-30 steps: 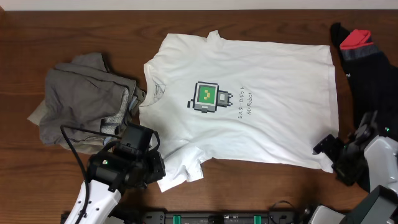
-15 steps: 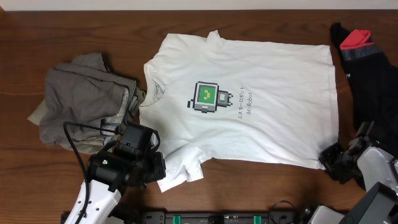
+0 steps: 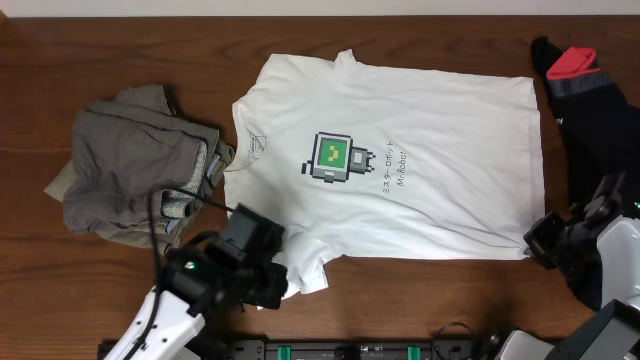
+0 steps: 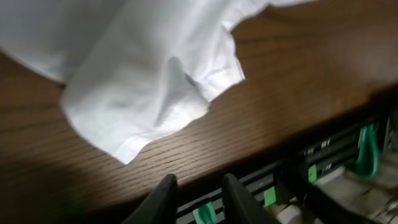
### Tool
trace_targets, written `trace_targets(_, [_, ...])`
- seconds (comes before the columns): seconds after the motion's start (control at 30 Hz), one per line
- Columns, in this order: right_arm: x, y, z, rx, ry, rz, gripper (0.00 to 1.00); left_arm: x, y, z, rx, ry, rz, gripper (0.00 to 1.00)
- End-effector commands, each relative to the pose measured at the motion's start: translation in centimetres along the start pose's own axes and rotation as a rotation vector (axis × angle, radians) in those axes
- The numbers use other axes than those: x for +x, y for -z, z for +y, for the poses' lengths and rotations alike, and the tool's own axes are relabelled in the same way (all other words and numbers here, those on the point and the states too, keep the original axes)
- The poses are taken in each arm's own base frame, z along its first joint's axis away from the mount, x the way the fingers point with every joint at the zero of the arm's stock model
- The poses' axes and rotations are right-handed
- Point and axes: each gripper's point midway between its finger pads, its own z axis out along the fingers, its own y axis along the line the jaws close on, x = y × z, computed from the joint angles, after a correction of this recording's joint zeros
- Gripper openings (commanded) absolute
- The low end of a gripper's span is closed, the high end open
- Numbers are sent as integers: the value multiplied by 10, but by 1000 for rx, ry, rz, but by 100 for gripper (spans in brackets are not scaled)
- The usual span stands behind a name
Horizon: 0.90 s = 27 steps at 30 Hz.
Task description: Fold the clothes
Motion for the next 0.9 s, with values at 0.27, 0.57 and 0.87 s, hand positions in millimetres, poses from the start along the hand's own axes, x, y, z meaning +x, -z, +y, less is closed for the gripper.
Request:
trace_targets(0.27, [-4,5,6,-31,29,-8,2,14,-46,4,-118,-88,244,39])
trace_targets(0.57, [-4,5,6,-32,32,-9,1,25,-79,8,-156,-180,387,51])
trace_targets(0.87, [-3,5,10,-56,52,-2,1,19,-78,5,-169,-152,370,52])
